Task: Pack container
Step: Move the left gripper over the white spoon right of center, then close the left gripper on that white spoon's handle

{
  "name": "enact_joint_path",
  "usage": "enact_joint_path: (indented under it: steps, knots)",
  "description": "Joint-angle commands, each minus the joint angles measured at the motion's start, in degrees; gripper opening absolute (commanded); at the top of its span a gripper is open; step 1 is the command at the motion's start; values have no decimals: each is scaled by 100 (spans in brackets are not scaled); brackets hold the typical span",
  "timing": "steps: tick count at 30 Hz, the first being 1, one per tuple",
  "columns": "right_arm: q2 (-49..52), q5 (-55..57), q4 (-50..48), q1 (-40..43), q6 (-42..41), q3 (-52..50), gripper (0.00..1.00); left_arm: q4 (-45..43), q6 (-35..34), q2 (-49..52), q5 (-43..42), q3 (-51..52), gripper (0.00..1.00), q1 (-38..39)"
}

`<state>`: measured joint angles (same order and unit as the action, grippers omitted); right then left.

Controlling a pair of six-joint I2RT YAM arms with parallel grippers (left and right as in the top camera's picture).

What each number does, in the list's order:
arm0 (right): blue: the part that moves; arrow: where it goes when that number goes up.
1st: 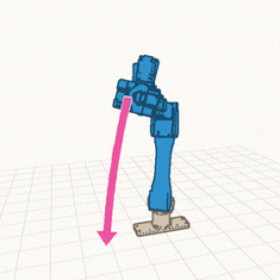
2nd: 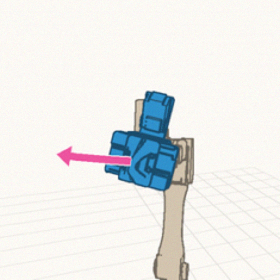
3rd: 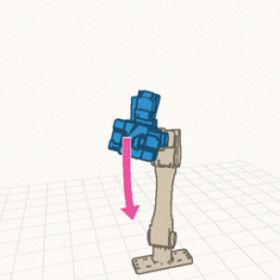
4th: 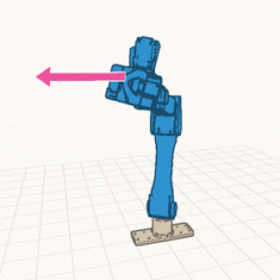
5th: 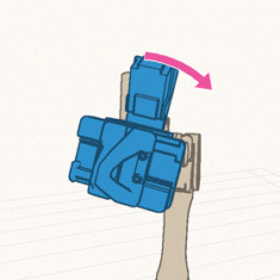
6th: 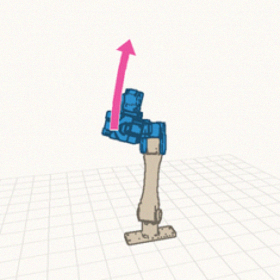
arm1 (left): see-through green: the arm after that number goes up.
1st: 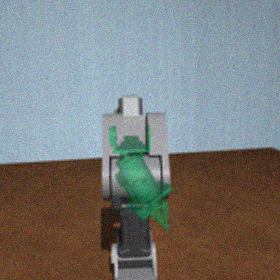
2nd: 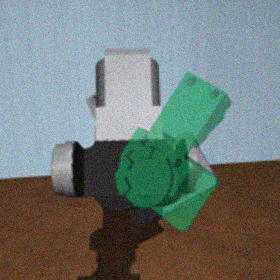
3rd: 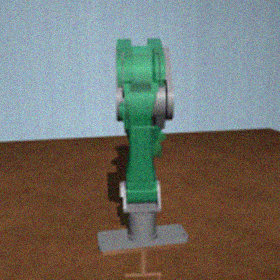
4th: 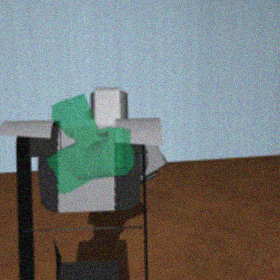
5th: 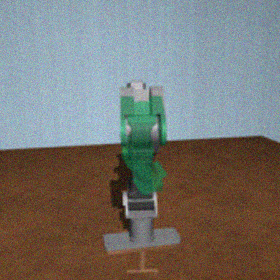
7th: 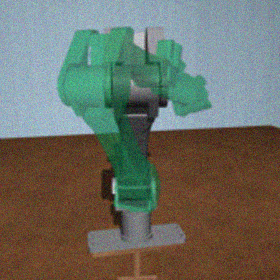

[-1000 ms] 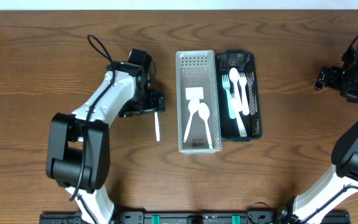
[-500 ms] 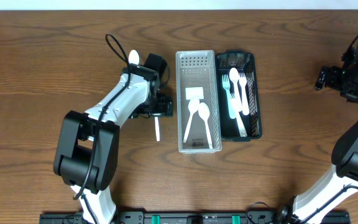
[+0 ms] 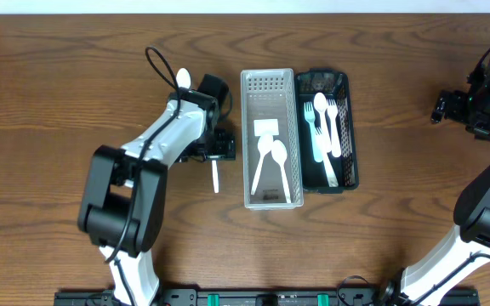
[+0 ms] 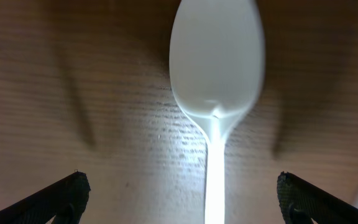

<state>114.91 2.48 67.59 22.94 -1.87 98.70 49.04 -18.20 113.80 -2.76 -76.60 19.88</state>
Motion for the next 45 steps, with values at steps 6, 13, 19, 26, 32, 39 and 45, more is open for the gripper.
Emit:
enact_joint_path:
  steps: [6,13,19,26,32,39,45]
  knots:
    - [-24,4,-13,35,66,-4,99,-11,-81,249,63,-17,98,-31]
    - [-26,4,-13,35,66,-4,99,-140,-79,249,44,-17,92,-31]
    - [-26,7,-11,35,66,-4,99,-306,-125,249,-170,-17,92,-31]
    - [-26,4,-13,35,66,-4,99,-334,-205,256,-175,-17,91,-31]
    - [-26,7,-13,35,66,-4,99,-372,-208,282,-175,-17,83,-31]
    - [-26,7,-13,37,66,-4,99,-393,-212,302,-173,-17,52,-31]
    - [-26,4,-13,35,66,-4,99,-398,-282,302,-173,-17,26,-31]
